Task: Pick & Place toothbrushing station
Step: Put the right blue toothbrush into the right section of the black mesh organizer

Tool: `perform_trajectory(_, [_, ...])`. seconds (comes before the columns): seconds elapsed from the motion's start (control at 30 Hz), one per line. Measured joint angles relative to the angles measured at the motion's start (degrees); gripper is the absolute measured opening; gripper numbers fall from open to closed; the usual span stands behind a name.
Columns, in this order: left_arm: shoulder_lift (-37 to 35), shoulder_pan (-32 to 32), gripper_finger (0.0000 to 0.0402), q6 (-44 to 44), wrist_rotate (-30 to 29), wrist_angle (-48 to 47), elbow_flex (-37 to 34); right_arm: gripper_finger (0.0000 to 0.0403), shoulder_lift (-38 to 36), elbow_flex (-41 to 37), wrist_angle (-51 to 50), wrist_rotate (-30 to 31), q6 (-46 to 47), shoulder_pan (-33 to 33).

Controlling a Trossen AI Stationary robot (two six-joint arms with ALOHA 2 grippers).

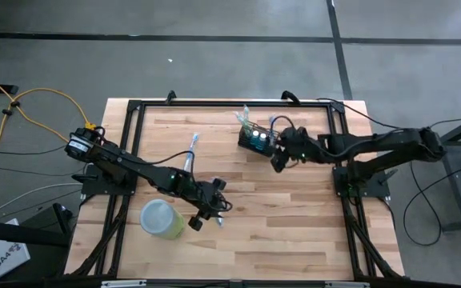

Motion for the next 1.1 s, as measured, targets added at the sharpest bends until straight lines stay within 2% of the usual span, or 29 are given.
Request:
perform_trajectory(0.1, [0.0,0.0,0.0118,-3.0,-0.2,-1.3,0.0,0.0152,0.1,0.0,-0.1,0.9,1.2,4.0])
perform_trajectory(0.37, [0.0,3.4,0.0118,-31.6,-8.4,-0.7,0.0,0.0152,0.4,0.0,0.2,8.8,4.0,12.8])
perform_trajectory(0.5, [0.0,5.1,0.0118,-41.8,-9.2,-1.8,0.0,0.0152,0.4,0.0,0.2,12.4,2.2,15.4])
perform_trajectory(0.73, [0.0,6.1,0.0116,-54.1,-13.4,-6.3,0.0,0.0152,0.4,0.0,-0.3,13.2,0.6,17.9])
perform_trajectory(0.87, [0.0,6.0,0.011,-59.7,-13.7,-8.2,0.2,0.0152,0.4,0.0,-0.2,13.3,-1.4,19.0])
perform_trajectory(0.97, [0.0,6.0,0.0108,-63.3,-14.2,-10.7,2.2,0.0152,0.4,0.0,-0.2,12.7,-2.7,19.6])
perform_trajectory(1.1, [0.0,6.0,0.0107,-69.0,-18.1,-17.2,5.8,0.0152,0.4,0.0,-0.2,12.0,-4.8,20.4])
